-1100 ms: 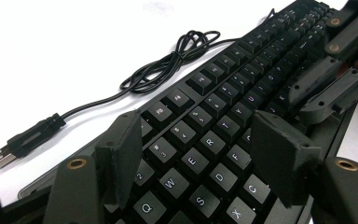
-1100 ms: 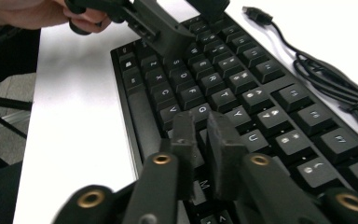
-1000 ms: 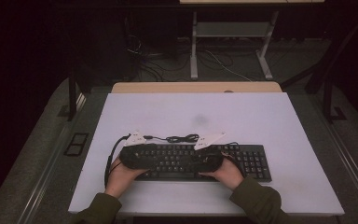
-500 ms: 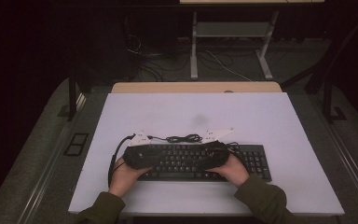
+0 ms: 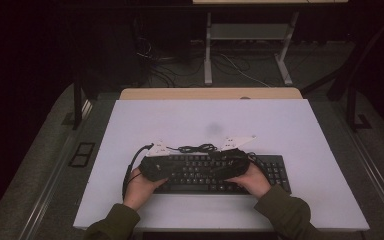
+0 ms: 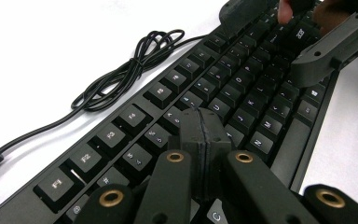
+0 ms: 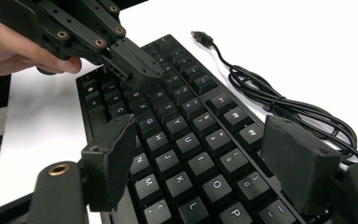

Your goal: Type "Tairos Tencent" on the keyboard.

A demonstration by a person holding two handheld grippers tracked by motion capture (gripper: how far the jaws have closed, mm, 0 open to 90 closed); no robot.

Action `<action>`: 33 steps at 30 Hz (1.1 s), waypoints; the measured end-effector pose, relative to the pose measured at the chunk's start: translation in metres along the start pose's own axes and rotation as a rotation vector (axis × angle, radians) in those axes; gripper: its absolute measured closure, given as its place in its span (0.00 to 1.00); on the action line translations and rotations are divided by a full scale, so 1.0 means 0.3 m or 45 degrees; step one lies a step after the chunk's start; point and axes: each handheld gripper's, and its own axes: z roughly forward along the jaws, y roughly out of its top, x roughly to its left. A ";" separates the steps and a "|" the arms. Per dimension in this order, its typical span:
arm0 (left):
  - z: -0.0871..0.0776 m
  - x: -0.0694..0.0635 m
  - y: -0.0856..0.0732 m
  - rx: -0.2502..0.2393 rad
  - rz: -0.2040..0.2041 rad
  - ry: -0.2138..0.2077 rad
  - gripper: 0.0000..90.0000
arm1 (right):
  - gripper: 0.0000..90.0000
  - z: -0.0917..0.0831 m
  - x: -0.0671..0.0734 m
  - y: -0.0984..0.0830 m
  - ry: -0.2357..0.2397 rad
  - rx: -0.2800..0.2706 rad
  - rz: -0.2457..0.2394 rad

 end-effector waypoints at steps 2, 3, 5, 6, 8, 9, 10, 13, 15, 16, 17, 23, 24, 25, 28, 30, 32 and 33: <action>0.006 0.000 0.000 0.000 0.000 0.000 0.99 | 0.26 -0.001 -0.002 -0.001 -0.001 0.001 0.003; 0.009 -0.001 0.000 0.001 -0.004 -0.001 0.99 | 0.25 -0.001 -0.004 -0.002 -0.002 -0.001 0.001; 0.016 0.000 0.001 0.009 0.001 0.001 0.99 | 0.23 -0.002 -0.007 -0.003 -0.001 0.001 0.005; 0.021 -0.001 0.002 0.009 -0.004 0.001 0.99 | 0.22 -0.002 -0.008 -0.003 -0.001 0.000 0.007; 0.029 -0.001 0.003 0.018 0.000 0.001 0.99 | 0.21 -0.002 -0.008 -0.004 -0.008 0.002 0.011; 0.033 -0.001 0.004 0.020 0.003 0.001 0.99 | 0.21 -0.002 -0.009 -0.004 -0.010 0.003 0.013; 0.036 0.000 0.004 0.028 0.007 0.001 0.99 | 0.21 -0.001 -0.009 -0.005 -0.010 0.003 0.016; 0.047 0.000 0.003 0.028 0.001 0.005 0.99 | 0.21 0.000 -0.009 -0.005 -0.011 0.005 0.015; 0.050 0.004 0.002 0.040 0.007 0.008 0.99 | 0.21 0.000 -0.008 -0.005 -0.012 0.004 0.016; 0.054 0.004 0.001 0.037 0.000 0.011 0.99 | 0.21 0.000 -0.009 -0.005 -0.012 0.004 0.015; 0.055 0.006 0.001 0.042 0.004 0.010 0.99 | 0.21 0.000 -0.009 -0.005 -0.012 0.001 0.011; 0.064 0.005 0.000 0.044 0.000 0.012 0.99 | 0.21 0.000 -0.011 -0.006 -0.014 0.003 0.010; 0.065 0.005 0.000 0.045 0.000 0.012 0.99 | 0.21 0.000 -0.010 -0.007 -0.015 0.005 0.011; 0.065 0.005 0.000 0.044 0.002 0.012 0.99 | 0.21 0.000 -0.010 -0.007 -0.016 0.005 0.010; 0.066 0.007 -0.001 0.044 -0.001 0.008 0.99 | 0.21 0.000 -0.010 -0.007 -0.017 0.006 0.010; 0.066 0.007 -0.001 0.042 -0.003 0.008 0.99 | 0.21 0.000 -0.010 -0.007 -0.016 0.006 0.011; 0.068 0.009 -0.003 0.054 0.005 0.006 0.99 | 0.21 0.001 -0.010 -0.007 -0.017 0.006 0.011; 0.072 0.006 -0.005 0.055 -0.008 0.004 0.99 | 0.21 0.001 -0.010 -0.007 -0.017 0.006 0.012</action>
